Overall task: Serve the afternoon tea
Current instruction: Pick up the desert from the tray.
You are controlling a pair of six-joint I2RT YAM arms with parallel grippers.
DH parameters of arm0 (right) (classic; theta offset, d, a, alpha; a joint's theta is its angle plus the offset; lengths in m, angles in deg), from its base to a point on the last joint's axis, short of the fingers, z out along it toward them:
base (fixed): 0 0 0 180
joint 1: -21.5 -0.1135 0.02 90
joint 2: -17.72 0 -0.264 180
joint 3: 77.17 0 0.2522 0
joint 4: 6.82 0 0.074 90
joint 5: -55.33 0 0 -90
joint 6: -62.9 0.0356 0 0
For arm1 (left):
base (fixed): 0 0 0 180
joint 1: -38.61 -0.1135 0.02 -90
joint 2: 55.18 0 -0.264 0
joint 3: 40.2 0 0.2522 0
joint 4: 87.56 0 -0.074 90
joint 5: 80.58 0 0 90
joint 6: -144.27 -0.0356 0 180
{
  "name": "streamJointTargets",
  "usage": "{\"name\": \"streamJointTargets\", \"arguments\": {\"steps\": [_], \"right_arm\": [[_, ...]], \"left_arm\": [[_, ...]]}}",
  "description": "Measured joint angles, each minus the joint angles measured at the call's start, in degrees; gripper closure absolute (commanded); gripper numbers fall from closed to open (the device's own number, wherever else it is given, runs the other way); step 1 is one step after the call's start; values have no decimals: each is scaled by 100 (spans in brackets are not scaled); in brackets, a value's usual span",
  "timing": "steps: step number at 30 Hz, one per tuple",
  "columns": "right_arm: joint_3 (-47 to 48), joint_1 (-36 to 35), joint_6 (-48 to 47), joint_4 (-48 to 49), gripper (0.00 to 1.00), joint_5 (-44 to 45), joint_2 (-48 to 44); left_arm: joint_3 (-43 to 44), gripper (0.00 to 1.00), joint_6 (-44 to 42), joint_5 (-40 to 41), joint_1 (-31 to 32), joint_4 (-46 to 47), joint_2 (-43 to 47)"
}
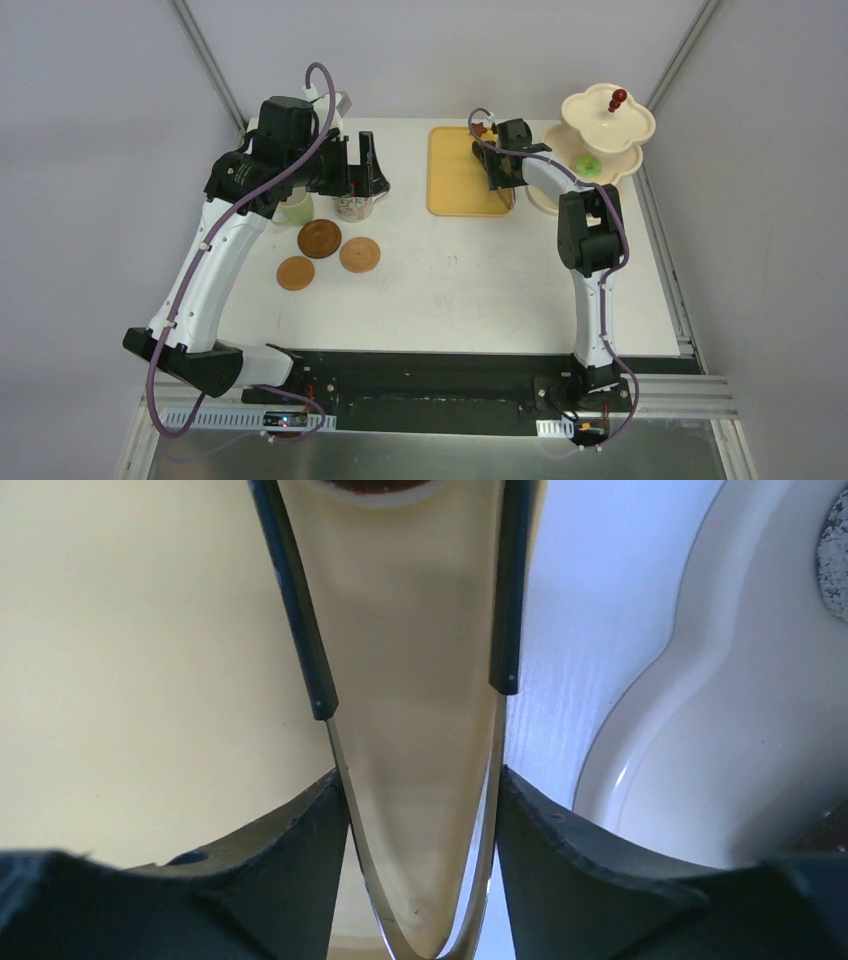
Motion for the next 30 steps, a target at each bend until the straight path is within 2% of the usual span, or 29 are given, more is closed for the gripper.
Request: {"name": "streamJointTargets", "arguments": {"steps": [4, 12, 20, 30], "right_arm": [[0, 0, -76, 9, 60, 42, 0], [7, -4, -249, -11, 65, 92, 0], [7, -20, -286, -114, 79, 87, -72], [7, -37, -293, -376, 96, -129, -664]], "left_arm": [[0, 1, 0, 11, 0, -44, 0], [0, 1, 0, 13, 0, -46, 0], [0, 1, 0, 13, 0, -46, 0], [0, 1, -2, 35, 0, -46, 2]]}}
